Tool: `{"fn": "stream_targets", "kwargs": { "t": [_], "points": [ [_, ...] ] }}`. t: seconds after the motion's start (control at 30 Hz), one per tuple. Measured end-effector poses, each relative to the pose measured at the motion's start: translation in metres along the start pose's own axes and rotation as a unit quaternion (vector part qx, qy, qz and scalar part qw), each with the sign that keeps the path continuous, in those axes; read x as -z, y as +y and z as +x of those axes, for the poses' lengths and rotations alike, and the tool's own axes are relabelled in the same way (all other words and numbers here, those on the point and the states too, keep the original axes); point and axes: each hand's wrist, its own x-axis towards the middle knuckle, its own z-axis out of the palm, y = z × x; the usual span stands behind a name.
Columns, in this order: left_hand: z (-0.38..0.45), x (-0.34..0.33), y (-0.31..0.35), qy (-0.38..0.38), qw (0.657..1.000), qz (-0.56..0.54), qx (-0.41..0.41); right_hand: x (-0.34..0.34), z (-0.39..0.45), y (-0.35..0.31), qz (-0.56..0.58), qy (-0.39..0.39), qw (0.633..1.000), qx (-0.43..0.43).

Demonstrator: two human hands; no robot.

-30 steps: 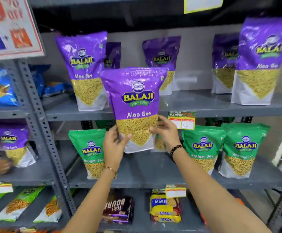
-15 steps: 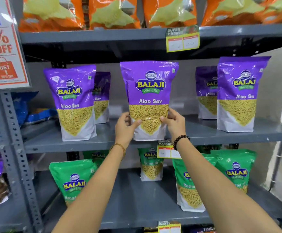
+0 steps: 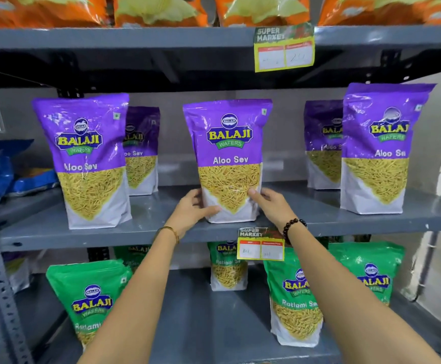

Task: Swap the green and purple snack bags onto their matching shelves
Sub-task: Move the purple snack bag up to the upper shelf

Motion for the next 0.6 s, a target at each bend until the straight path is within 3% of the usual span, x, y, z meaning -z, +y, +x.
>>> {"fn": "stream_targets", "kwargs": {
  "t": [0.17, 0.6],
  "points": [
    [-0.0055, -0.0047, 0.0051, -0.027, 1.000, -0.006, -0.001, 0.0064, 0.0008, -0.0013, 0.028, -0.096, 0.995, -0.022],
    [-0.0099, -0.0052, 0.0049, -0.017, 1.000, 0.014, -0.002, 0.0052, -0.0082, -0.0080, 0.042, -0.104, 0.993, -0.036]
  ]
}}
